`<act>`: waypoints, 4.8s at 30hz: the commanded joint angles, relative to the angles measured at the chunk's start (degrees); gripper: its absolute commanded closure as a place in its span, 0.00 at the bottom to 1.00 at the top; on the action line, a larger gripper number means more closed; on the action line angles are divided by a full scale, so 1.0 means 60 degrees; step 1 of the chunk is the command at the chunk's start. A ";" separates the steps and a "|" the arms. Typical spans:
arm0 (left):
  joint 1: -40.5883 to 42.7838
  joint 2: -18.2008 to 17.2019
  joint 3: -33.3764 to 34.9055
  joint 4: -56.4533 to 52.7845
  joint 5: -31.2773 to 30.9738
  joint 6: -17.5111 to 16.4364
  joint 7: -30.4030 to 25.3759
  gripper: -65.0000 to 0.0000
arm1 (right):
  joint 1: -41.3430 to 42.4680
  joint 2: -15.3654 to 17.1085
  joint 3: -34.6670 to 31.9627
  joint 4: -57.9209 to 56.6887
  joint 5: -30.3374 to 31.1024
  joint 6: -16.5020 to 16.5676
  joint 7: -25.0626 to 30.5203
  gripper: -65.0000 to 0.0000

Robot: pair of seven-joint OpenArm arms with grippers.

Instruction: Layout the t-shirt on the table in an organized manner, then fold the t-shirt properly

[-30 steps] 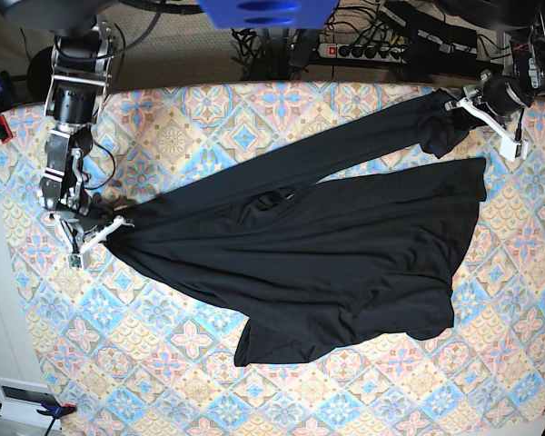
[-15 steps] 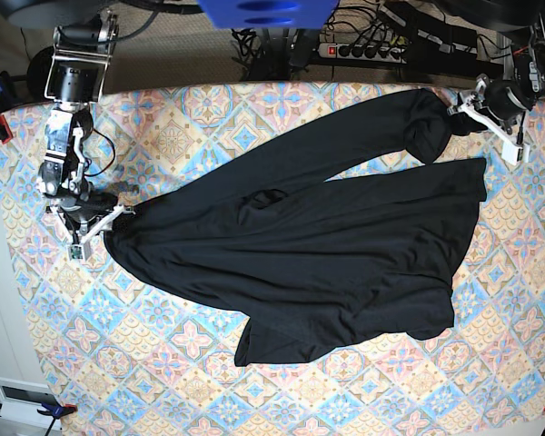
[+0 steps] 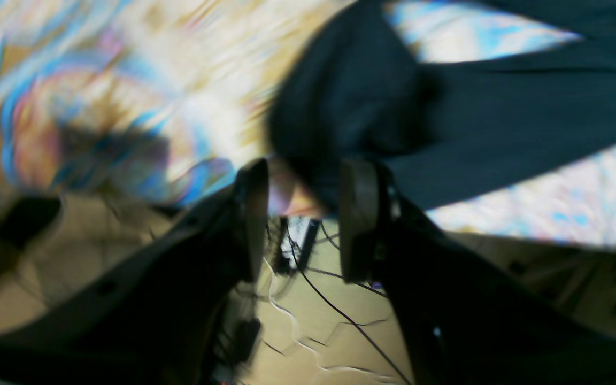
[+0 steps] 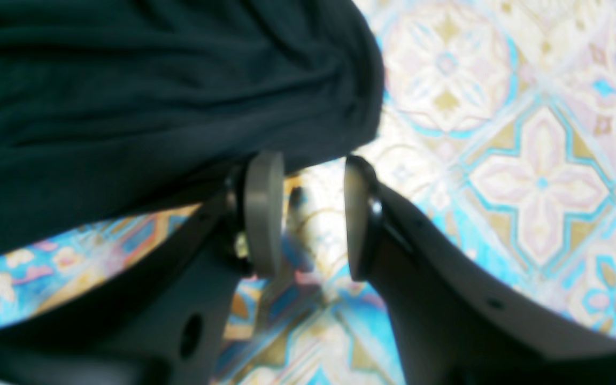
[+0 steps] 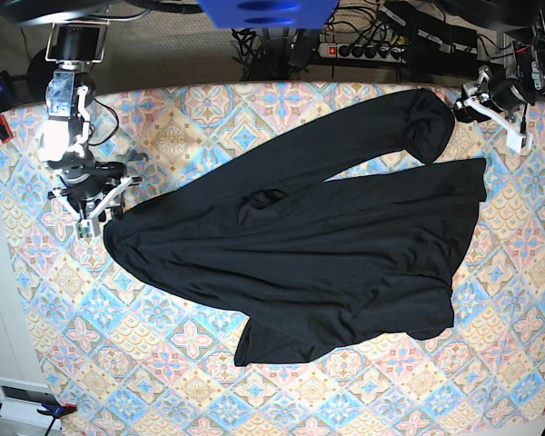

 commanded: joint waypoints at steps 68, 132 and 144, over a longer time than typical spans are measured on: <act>-0.2225 0.0923 0.4112 0.1167 0.5410 -0.0035 -0.0057 0.76 | -0.0447 0.0074 -0.1491 0.0791 0.0065 0.0062 0.0132 0.71; -0.5639 0.2139 -0.1529 -0.0400 0.2611 -0.0049 -0.0687 1.00 | 0.0388 0.0778 -0.4744 0.0352 -0.4404 0.0062 0.0235 0.50; -0.5625 0.2139 -0.1529 -0.0415 0.2611 -0.0064 -0.0628 1.00 | 0.1032 0.0851 -0.5447 -0.0498 -0.4536 0.0077 0.0235 0.50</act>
